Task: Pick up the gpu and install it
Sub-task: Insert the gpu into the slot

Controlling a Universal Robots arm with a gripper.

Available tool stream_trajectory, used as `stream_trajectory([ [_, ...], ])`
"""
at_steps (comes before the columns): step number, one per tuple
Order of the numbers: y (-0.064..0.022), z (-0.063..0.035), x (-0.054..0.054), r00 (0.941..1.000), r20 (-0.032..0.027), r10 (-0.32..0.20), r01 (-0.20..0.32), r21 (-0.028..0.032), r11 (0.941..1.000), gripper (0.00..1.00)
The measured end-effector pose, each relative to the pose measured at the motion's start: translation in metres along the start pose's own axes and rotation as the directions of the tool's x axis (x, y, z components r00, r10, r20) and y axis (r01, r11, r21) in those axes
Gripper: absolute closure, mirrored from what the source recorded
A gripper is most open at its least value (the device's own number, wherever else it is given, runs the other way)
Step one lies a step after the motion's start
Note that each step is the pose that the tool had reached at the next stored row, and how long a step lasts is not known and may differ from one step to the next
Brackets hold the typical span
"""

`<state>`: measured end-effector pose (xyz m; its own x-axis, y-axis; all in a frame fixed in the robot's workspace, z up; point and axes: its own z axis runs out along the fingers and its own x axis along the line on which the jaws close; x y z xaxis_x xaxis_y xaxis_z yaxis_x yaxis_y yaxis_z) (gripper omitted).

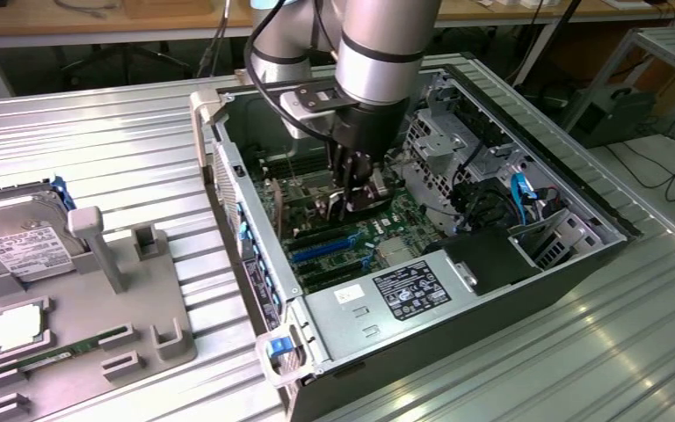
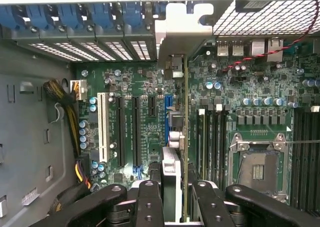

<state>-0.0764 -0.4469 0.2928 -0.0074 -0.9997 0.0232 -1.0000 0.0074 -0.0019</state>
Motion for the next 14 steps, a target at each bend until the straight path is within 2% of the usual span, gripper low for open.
stream_trajectory([
  [1, 0.0008, 0.0012, -0.0006, 1.0, -0.0063, 0.0, 0.0, 0.0, 1.0, 0.72],
  [3, 0.0018, 0.0033, -0.0031, 1.0, -0.0097, -0.001, 0.001, 0.0014, 1.0, 0.72],
  [12, 0.0047, 0.0071, -0.0048, 0.9999, -0.0103, -0.001, 0.001, 0.003, 1.0, 0.72],
  [14, 0.0048, 0.0079, -0.0048, 0.9999, -0.0104, -0.002, 0.002, 0.0049, 1.0, 0.72],
])
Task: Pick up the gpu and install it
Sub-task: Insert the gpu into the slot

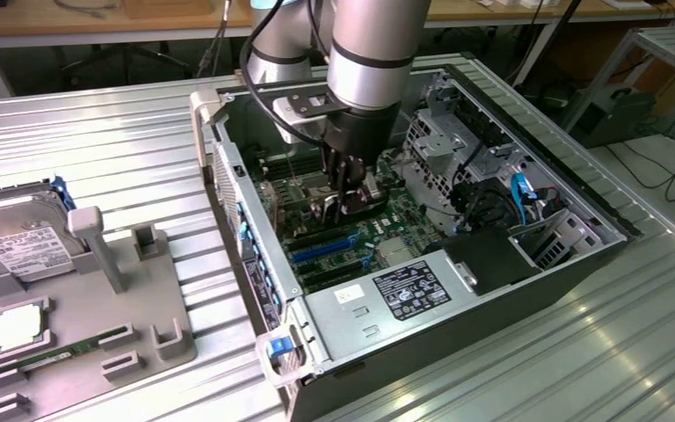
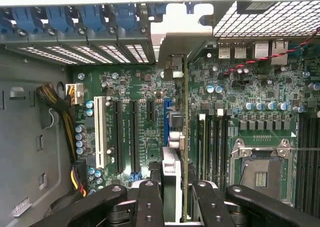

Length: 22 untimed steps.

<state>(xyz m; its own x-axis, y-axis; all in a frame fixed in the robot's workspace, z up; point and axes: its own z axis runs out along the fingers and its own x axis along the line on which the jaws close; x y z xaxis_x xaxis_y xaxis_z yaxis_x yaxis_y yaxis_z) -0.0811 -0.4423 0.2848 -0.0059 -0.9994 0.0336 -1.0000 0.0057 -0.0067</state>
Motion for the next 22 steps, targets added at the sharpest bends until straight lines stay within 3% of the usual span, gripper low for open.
stream_trajectory([
  [22, 0.0005, 0.0081, 0.0018, 1.0, 0.0001, 0.0, 0.0, 0.0037, 1.0, 0.72],
])
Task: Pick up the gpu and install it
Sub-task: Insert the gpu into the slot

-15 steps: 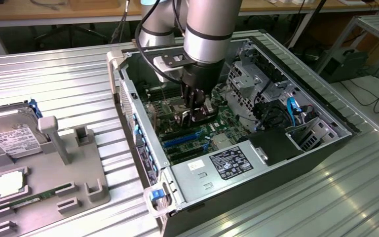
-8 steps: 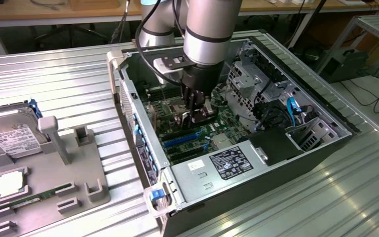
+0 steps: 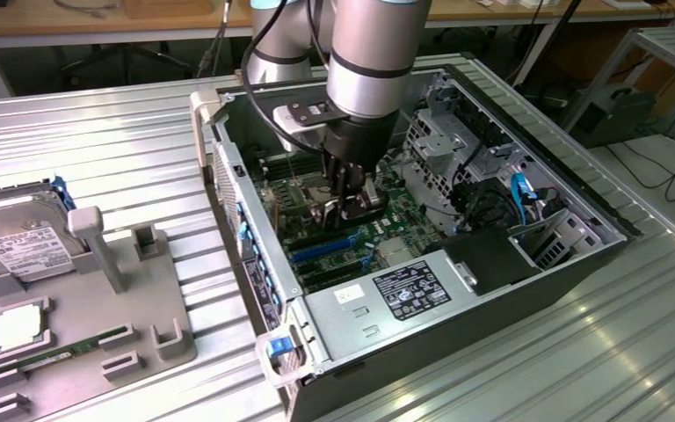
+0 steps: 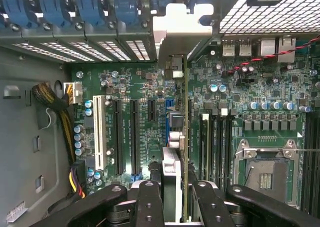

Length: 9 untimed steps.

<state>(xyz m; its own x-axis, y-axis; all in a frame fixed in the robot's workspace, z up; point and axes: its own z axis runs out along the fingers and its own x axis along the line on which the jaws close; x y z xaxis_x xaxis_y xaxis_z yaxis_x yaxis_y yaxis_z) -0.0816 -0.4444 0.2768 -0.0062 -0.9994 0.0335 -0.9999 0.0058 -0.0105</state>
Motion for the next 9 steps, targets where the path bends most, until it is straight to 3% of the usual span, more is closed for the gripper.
stream_trajectory([
  [9, 0.0035, 0.0046, 0.0003, 1.0, -0.0001, 0.009, -0.009, -0.0003, 1.0, 0.72],
])
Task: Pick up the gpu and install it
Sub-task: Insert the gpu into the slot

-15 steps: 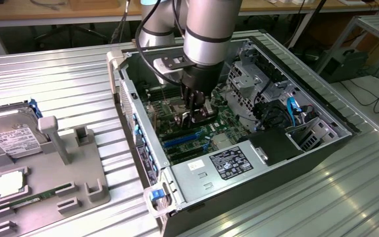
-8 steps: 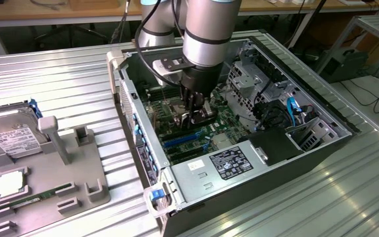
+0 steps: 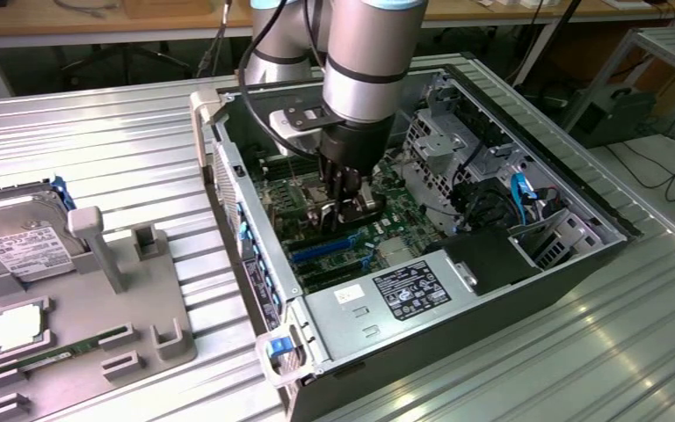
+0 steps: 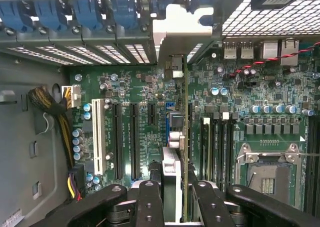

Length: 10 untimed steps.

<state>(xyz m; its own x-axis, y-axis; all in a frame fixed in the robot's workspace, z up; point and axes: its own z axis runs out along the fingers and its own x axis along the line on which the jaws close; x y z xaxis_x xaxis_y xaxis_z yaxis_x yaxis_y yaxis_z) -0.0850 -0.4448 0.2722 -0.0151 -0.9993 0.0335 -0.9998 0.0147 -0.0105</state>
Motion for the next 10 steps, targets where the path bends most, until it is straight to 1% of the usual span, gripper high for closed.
stream_trajectory([
  [3, -0.0001, 0.0007, 0.0014, 0.9999, 0.0, 0.013, -0.013, -0.0004, 0.9999, 0.72],
  [7, -0.0001, 0.0011, 0.0058, 0.9999, -0.0001, 0.014, -0.014, -0.0005, 0.9999, 0.72],
  [10, -0.0001, 0.0014, 0.0059, 0.9999, -0.0002, 0.014, -0.014, -0.0005, 0.9999, 0.72],
])
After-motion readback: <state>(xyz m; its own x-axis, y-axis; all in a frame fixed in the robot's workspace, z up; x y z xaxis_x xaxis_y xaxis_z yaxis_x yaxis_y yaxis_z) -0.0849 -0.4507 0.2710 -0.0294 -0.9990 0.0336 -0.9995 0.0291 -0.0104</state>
